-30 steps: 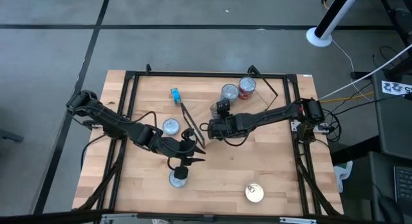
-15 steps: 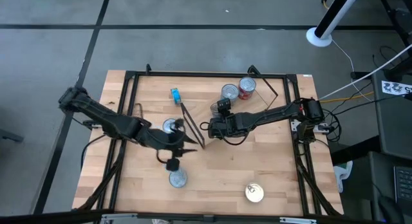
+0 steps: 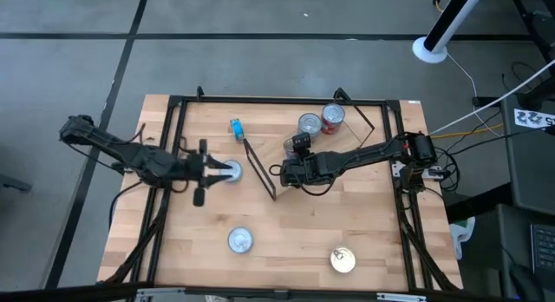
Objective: Stack canned seafood by type on shelf
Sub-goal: Stack the left blue tuna can on top of the blue tuna can on the shelf
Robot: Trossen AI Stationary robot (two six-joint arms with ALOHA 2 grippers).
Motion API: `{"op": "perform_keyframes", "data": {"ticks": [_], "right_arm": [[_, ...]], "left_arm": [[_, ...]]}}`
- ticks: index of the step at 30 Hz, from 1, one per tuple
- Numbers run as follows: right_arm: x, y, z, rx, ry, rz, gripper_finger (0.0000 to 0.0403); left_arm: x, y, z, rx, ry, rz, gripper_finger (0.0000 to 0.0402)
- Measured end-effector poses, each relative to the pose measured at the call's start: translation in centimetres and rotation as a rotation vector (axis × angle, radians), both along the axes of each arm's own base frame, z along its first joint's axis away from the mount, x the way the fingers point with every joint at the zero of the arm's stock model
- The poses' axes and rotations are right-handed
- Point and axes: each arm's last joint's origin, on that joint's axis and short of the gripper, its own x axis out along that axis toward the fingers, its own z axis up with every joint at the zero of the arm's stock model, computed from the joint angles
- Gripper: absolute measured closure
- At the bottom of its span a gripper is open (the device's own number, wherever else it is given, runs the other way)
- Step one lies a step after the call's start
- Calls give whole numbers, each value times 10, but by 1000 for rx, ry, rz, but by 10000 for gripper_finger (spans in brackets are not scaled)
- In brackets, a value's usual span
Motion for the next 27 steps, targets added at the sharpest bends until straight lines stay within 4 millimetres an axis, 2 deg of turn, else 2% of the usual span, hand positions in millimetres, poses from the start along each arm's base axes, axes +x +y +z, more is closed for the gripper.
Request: {"op": "perform_keyframes", "data": {"ticks": [7,14,19,27], "right_arm": [[1,0,0,1,-7,0,184],[1,0,0,17,-5,5,184],[1,1,-1,49,-4,15,184],[1,1,-1,57,-7,17,184]], "left_arm": [[-39,21,-35,-9,-96,44,290],[-66,35,-50,40,-223,101,290],[-76,40,-55,43,-265,127,290],[-79,41,-64,62,-191,130,290]]}}
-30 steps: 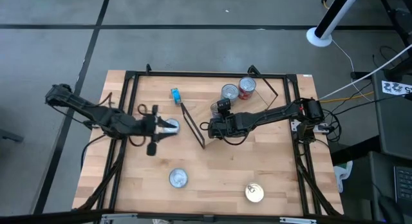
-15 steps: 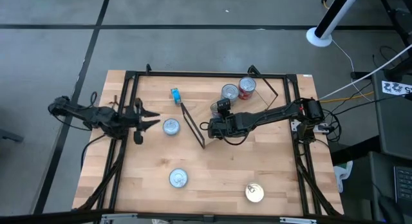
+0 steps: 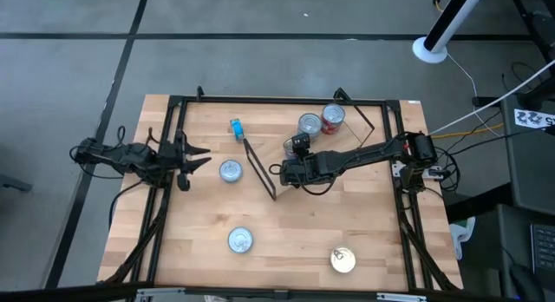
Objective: Stack canned seafood by type on shelf
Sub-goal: Stack the left blue tuna can on top of the blue tuna can on the shelf
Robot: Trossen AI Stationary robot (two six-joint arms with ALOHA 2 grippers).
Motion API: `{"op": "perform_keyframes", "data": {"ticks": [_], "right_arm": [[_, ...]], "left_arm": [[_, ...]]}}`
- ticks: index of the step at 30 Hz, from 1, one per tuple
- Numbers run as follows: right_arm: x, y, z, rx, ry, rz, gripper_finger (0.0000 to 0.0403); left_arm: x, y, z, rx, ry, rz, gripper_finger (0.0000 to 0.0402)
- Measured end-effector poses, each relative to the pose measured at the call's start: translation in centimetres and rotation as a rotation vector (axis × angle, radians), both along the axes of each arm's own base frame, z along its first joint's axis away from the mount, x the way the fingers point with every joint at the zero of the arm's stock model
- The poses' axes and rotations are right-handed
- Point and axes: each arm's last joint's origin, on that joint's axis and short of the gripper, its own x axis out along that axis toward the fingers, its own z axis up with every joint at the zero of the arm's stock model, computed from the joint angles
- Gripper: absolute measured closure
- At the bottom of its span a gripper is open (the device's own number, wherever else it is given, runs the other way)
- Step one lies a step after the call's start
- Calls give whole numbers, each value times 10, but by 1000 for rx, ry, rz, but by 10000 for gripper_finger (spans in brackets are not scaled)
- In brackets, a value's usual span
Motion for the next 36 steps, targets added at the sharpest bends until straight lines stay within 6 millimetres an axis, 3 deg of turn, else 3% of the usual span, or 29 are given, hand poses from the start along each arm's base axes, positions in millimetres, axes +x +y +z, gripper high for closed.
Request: {"op": "perform_keyframes", "data": {"ticks": [24,36], "right_arm": [[4,0,1,8,-52,1,184],[4,0,2,-16,-55,-7,184]], "left_arm": [[-4,1,-30,61,308,2,290],[-4,1,-29,55,303,2,290]]}}
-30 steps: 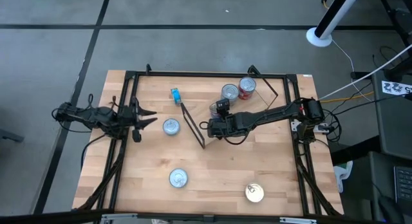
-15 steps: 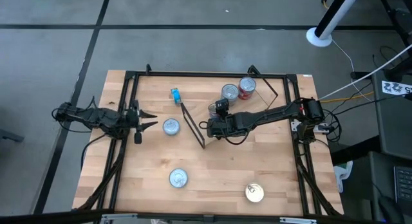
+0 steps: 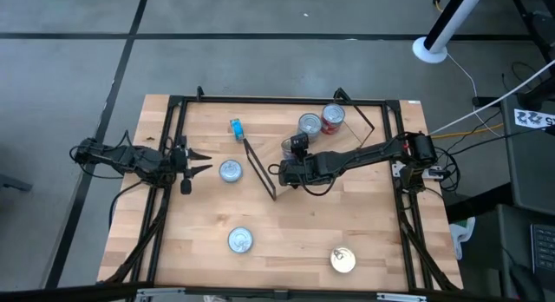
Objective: Stack canned seafood by type on shelf
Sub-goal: Stack the left blue tuna can on top of the blue tuna can on the shelf
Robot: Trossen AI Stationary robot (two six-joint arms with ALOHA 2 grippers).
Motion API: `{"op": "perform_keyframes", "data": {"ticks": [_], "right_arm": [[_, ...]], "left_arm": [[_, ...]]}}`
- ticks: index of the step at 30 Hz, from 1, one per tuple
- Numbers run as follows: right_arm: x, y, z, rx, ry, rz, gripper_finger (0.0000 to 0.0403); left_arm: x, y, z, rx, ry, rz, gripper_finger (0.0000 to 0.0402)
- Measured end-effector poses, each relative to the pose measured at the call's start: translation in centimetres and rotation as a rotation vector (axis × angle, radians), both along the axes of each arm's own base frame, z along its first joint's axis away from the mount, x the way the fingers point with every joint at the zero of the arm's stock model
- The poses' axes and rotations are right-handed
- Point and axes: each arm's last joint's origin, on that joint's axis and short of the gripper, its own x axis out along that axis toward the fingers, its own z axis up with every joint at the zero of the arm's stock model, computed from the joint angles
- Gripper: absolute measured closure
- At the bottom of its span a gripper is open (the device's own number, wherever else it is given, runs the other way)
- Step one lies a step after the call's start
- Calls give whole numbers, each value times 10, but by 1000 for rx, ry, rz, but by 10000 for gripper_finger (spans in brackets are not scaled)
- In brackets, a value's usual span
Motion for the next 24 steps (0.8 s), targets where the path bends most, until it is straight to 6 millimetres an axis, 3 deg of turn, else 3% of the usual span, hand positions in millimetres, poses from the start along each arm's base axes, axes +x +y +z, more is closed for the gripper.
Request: {"op": "perform_keyframes", "data": {"ticks": [24], "right_arm": [[3,-17,0,101,-82,-96,184]], "left_arm": [[0,0,0,-1,0,0,290]]}}
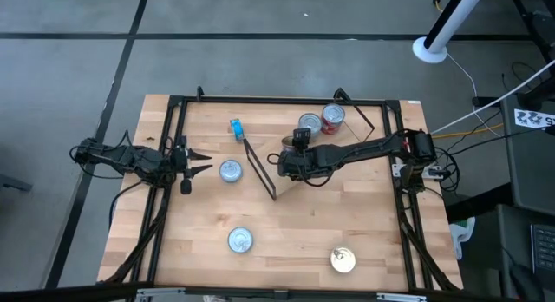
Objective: Stack canned seafood by type on shelf
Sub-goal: Stack the left blue tuna can on top of the blue tuna can on the shelf
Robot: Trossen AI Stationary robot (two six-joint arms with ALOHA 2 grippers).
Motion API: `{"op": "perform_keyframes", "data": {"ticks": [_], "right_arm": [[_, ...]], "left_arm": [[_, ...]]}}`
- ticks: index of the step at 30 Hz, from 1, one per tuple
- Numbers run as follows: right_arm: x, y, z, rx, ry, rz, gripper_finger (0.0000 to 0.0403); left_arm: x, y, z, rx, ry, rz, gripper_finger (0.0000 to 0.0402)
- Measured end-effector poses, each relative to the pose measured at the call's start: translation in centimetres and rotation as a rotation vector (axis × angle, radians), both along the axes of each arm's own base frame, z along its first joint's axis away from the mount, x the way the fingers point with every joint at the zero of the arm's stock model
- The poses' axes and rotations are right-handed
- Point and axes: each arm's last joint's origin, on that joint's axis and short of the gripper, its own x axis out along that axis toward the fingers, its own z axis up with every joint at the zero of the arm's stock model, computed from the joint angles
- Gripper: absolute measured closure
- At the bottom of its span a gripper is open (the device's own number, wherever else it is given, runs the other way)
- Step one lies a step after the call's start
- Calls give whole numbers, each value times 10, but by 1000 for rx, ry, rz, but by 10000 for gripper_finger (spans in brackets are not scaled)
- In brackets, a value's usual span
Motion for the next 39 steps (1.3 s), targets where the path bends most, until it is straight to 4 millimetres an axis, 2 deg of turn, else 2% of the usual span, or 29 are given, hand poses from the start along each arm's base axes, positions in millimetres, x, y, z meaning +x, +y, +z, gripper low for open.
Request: {"op": "perform_keyframes", "data": {"ticks": [4,12,17,39], "right_arm": [[0,1,0,21,3,8,168],[0,0,-1,46,26,41,80],[0,0,-1,39,43,58,47],[1,-1,3,-18,61,76,38]], "left_arm": [[0,0,0,0,0,0,290],[0,0,0,0,0,0,290],[0,0,0,0,0,0,290],[0,0,0,0,0,0,290]]}}
